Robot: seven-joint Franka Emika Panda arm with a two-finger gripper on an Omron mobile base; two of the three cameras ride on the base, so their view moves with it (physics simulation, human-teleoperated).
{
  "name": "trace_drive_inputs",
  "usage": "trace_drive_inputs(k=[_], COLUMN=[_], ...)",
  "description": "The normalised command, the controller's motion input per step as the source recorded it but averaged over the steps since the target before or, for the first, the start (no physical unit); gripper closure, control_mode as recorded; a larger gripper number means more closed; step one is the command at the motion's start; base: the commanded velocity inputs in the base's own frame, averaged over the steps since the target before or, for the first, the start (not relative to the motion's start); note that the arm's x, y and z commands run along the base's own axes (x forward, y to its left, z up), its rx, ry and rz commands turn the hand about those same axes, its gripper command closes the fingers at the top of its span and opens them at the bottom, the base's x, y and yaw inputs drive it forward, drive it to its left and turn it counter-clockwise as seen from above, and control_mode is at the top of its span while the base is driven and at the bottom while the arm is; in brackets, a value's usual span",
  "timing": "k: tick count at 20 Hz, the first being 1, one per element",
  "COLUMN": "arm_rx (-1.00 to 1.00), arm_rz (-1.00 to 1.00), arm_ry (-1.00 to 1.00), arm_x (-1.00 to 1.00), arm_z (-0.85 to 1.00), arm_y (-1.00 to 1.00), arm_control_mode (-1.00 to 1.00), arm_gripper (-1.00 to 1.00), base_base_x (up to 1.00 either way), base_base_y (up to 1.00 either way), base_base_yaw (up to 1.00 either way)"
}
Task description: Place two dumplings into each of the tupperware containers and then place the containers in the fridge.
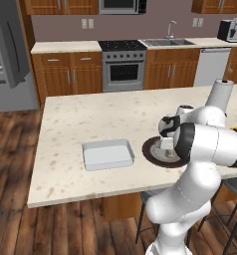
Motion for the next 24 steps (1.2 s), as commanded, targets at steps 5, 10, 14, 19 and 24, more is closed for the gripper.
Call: trace_drive_inputs(k=[5,10,14,19,24], arm_rx=[0.00,0.00,0.00,0.00,0.00], arm_rz=[0.01,0.00,0.00,0.00,0.00], arm_ry=[0.00,0.03,0.02,0.00,-0.01], arm_x=[0.26,0.03,0.00,0.01,-0.01], arm_z=[-0.20,-0.01,-0.02,0.00,0.00], arm_y=[0.01,0.01,0.04,0.04,0.01], arm_control_mode=[-1.00,-1.00,-1.00,-1.00,-1.00], arm_gripper=[-1.00,-1.00,-1.00,-1.00,-1.00], base_base_x=[0.00,0.00,0.00,0.00,0.00], base_base_y=[0.00,0.00,0.00,0.00,0.00], base_base_yaw=[0.00,0.00,0.00,0.00,0.00])
